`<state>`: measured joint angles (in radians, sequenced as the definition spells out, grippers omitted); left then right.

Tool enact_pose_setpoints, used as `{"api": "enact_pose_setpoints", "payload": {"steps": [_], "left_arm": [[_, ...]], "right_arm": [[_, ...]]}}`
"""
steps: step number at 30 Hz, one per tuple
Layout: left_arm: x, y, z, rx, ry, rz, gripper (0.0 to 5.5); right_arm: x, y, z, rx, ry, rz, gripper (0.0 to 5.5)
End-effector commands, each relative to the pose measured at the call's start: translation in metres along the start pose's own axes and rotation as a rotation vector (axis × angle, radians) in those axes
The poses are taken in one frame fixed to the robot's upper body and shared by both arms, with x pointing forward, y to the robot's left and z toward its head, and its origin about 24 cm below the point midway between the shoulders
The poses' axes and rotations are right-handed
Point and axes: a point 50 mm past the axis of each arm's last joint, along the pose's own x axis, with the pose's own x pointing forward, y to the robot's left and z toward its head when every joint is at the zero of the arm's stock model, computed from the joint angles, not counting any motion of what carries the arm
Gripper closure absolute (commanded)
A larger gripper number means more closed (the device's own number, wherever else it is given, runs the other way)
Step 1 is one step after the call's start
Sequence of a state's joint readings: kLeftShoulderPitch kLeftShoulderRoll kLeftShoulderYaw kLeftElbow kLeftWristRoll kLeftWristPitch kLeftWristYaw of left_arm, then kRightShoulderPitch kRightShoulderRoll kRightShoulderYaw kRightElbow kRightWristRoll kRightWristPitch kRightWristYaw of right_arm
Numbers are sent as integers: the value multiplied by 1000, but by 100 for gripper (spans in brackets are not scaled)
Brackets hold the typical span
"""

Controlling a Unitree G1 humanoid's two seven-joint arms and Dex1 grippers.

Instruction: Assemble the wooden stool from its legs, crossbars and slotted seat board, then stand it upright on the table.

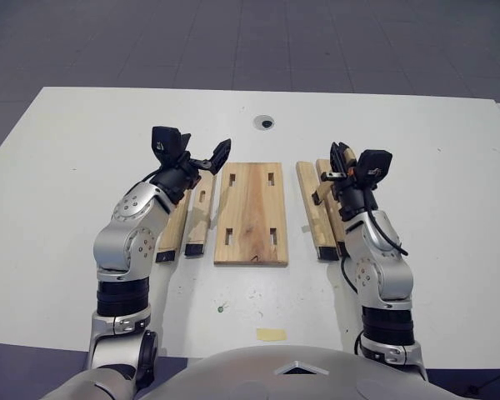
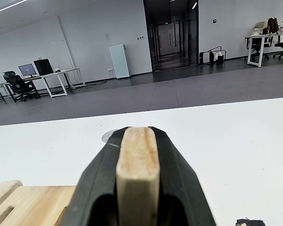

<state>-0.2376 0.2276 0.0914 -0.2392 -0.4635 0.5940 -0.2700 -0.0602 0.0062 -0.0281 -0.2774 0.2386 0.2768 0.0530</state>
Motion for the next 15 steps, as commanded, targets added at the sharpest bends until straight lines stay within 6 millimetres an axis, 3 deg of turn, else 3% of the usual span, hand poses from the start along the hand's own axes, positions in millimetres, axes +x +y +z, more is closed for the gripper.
{"api": "enact_pose_setpoints", "payload": {"steps": [1,15], "left_arm": [[1,1,0,6,2,1,10],[2,2,-1,15,10,-5,10]], "right_arm": [[0,3,9,40,-38,-8,509],[-4,-2,-2,56,-5,-37,509]]}}
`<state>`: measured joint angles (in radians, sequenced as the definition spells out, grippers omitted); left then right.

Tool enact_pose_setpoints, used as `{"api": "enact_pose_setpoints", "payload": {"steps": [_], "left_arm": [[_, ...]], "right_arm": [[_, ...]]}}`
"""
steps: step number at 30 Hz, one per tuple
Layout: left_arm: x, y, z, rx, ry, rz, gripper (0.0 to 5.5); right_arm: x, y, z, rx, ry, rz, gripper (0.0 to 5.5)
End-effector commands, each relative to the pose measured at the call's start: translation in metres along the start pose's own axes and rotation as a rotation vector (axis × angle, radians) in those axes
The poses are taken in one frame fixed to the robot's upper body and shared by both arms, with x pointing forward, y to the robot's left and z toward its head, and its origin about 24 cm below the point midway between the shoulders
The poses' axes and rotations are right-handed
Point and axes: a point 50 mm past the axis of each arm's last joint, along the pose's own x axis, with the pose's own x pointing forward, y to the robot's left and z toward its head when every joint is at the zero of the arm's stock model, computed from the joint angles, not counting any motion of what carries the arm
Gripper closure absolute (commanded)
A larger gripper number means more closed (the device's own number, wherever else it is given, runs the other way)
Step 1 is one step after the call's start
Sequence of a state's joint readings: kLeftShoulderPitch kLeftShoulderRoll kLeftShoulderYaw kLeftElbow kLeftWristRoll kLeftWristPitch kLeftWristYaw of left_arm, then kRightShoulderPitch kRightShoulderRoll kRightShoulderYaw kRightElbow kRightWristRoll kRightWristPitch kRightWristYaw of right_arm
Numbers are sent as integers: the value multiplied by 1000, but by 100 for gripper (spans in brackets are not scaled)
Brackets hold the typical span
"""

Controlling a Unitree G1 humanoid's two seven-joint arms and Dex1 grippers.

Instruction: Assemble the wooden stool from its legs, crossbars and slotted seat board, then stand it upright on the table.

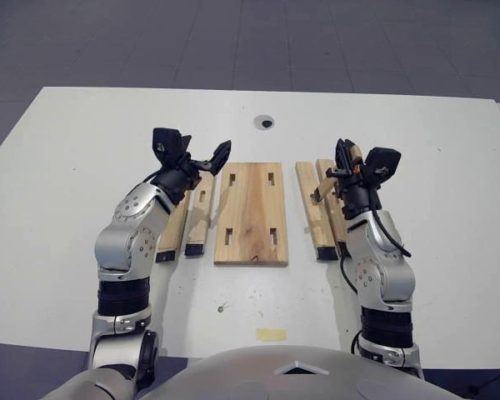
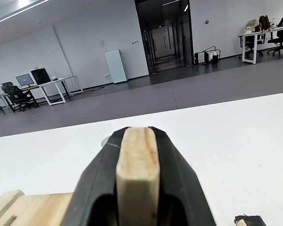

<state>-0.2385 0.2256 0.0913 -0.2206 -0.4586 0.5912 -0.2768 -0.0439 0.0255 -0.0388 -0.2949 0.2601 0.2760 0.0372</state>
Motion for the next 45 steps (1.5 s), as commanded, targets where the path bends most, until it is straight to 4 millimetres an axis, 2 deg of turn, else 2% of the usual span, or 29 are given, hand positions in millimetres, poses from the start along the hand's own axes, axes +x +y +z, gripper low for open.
{"api": "enact_pose_setpoints", "payload": {"steps": [1,9,23,39,45], "left_arm": [[1,1,2,21,-1,-6,10],[1,0,1,23,5,-8,10],[0,0,-1,19,13,-4,10],[2,3,2,21,0,18,10],[0,7,2,25,7,40,10]], "right_arm": [[-1,-1,-2,19,2,-12,509],[-1,1,4,34,-24,-4,509],[3,4,0,42,-13,2,509],[-3,-6,-32,-68,126,-24,509],[-8,-10,-46,-23,167,-52,509]]}}
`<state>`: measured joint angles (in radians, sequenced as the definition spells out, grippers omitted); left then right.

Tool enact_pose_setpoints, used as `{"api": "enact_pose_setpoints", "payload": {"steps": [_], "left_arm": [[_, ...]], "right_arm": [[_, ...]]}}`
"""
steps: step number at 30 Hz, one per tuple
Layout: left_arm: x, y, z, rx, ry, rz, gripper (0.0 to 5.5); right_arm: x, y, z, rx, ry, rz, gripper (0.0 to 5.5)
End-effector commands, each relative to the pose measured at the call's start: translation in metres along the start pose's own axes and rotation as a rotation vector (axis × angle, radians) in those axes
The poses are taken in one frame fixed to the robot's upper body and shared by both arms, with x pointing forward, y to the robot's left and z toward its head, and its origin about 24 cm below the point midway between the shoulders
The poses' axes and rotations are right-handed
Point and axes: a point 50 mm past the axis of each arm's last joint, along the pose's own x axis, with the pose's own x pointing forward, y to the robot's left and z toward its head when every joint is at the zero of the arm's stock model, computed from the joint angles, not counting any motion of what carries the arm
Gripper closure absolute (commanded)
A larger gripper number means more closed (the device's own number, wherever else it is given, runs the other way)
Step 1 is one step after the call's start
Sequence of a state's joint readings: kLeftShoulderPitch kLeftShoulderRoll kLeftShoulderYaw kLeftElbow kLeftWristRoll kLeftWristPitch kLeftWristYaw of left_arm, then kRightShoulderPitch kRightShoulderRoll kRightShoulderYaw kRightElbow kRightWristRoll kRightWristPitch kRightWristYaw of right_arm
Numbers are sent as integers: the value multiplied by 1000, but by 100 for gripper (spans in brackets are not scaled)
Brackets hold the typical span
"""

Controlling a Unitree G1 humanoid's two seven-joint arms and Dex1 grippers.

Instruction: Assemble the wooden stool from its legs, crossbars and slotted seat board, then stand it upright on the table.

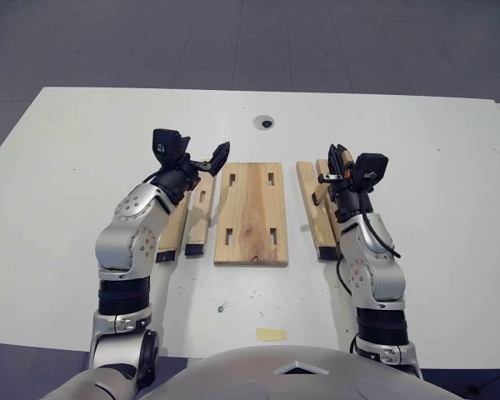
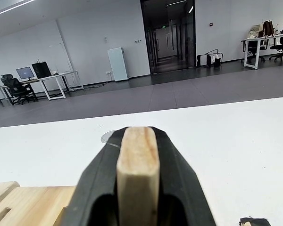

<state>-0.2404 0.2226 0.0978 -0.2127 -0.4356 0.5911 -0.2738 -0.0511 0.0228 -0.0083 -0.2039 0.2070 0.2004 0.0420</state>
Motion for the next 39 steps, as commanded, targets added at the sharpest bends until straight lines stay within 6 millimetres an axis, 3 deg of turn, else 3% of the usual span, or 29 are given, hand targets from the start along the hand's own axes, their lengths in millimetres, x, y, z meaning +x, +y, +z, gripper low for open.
{"api": "enact_pose_setpoints", "payload": {"steps": [1,5,11,14,18,31,39], "left_arm": [[0,4,3,15,3,19,10],[0,4,3,35,10,14,10],[0,3,3,69,21,6,10],[-1,3,1,69,26,8,10],[-5,6,-3,75,41,19,10],[-4,8,-8,58,48,27,10],[-3,8,-9,70,47,23,10]], "right_arm": [[-12,-11,-35,20,152,-51,509],[-15,-13,-43,34,188,-69,509],[-15,-12,-40,238,222,-138,509],[-16,-10,-30,77,194,-62,509],[-23,-16,-34,-47,210,-25,509],[-25,-21,-37,-43,56,22,509],[-16,-19,-24,-56,-1,31,509]]}}
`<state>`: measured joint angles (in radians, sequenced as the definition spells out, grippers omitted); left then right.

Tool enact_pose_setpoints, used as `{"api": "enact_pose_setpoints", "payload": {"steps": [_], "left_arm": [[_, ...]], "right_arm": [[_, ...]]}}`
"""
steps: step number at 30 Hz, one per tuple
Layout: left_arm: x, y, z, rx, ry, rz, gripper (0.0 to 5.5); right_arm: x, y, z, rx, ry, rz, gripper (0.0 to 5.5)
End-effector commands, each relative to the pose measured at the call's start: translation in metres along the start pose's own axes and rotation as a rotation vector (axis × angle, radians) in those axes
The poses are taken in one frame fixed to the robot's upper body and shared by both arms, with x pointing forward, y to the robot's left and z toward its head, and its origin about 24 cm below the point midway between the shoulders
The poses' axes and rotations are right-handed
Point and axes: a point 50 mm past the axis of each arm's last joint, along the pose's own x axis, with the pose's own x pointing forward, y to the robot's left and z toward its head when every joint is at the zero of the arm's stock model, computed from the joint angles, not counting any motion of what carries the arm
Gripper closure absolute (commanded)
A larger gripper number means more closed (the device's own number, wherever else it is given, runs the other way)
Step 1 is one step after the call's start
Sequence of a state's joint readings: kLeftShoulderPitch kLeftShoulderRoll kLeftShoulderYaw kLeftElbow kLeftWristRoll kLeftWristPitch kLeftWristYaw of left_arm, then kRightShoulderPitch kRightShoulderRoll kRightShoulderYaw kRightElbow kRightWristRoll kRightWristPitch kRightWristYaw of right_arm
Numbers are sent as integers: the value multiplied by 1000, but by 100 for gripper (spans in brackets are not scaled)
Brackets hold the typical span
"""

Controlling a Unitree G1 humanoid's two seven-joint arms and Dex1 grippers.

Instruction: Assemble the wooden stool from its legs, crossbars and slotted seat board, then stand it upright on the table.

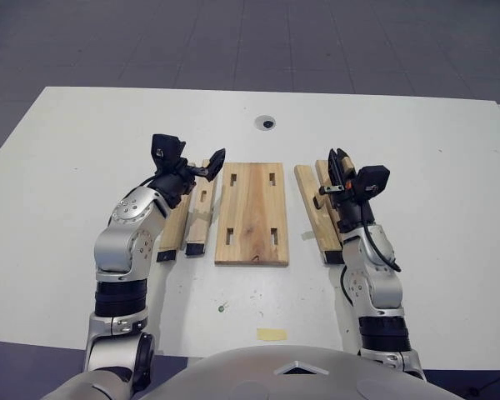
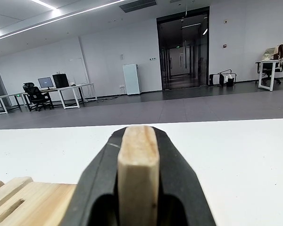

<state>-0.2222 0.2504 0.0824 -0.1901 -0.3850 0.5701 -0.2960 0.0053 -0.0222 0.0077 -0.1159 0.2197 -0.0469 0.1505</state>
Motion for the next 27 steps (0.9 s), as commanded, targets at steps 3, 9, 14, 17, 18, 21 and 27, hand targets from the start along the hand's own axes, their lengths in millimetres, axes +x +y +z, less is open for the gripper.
{"api": "enact_pose_setpoints", "payload": {"steps": [3,9,14,17,18,21,27], "left_arm": [[1,3,-1,16,4,9,10],[3,6,-1,21,5,16,10],[3,6,-2,18,5,17,10],[3,7,-3,16,7,16,10],[3,7,-3,16,8,15,10],[3,6,-3,11,7,12,10],[3,6,-5,9,14,11,10]], "right_arm": [[-3,-9,-11,-21,77,-39,509],[3,-8,-3,-6,42,-47,509],[5,-7,-1,4,35,-50,509],[6,-7,0,4,32,-49,509],[7,-7,1,4,30,-49,509],[9,-6,4,5,19,-44,509],[10,-6,7,11,11,-49,430]]}}
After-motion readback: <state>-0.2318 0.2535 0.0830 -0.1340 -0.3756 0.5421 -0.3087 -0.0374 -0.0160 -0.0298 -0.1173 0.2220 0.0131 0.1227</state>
